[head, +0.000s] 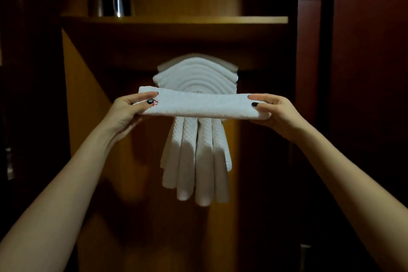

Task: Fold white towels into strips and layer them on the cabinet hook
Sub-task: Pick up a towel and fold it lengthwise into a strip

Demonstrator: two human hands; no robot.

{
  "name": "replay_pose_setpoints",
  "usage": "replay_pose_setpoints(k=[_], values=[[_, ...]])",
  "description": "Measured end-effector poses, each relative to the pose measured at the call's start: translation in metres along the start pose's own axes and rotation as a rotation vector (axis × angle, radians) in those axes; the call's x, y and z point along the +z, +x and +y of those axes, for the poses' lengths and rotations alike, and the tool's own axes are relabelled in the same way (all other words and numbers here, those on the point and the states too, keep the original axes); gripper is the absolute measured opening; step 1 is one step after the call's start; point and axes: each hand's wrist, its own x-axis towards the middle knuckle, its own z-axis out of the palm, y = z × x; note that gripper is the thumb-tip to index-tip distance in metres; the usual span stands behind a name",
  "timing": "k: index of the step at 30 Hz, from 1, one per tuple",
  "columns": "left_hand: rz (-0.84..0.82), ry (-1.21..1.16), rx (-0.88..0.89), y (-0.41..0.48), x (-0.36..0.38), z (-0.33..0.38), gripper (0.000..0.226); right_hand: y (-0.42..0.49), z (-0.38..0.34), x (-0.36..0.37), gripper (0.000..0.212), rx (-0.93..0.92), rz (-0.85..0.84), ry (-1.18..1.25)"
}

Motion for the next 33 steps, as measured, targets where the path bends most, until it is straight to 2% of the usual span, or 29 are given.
replay_pose_setpoints(k=[7, 11, 16, 20, 23, 28, 33], values=[[-0.067, -0.22, 0.11, 0.116, -0.011, 0.006, 0.033, 0.123, -0.031, 0.004, 0.024, -0.075, -0.029, 0.23], [-0.09, -0.254, 0.171, 0.178, -0.007, 0.01, 0.033, 0.179, -0.034, 0.005, 0.021, -0.118, -0.022, 0.382], [-0.119, -0.32, 0.226, 0.238, -0.004, 0.015, 0.019, 0.232, -0.025, 0.005, 0.016, -0.14, -0.009, 0.517], [-0.144, -0.21, 0.274, 0.272, -0.007, 0.001, 0.036, 0.263, -0.013, 0.0, 0.027, -0.19, -0.015, 0.615], [-0.161, -0.234, 0.265, 0.292, -0.009, -0.014, 0.045, 0.281, -0.003, 0.001, 0.03, -0.187, 0.012, 0.597], [-0.18, -0.222, 0.275, 0.315, -0.012, -0.029, 0.036, 0.3, 0.006, 0.002, 0.039, -0.133, 0.04, 0.536], [-0.078, -0.131, 0.248, 0.324, -0.004, -0.036, 0.039, 0.315, 0.007, 0.003, 0.04, -0.07, 0.074, 0.354]])
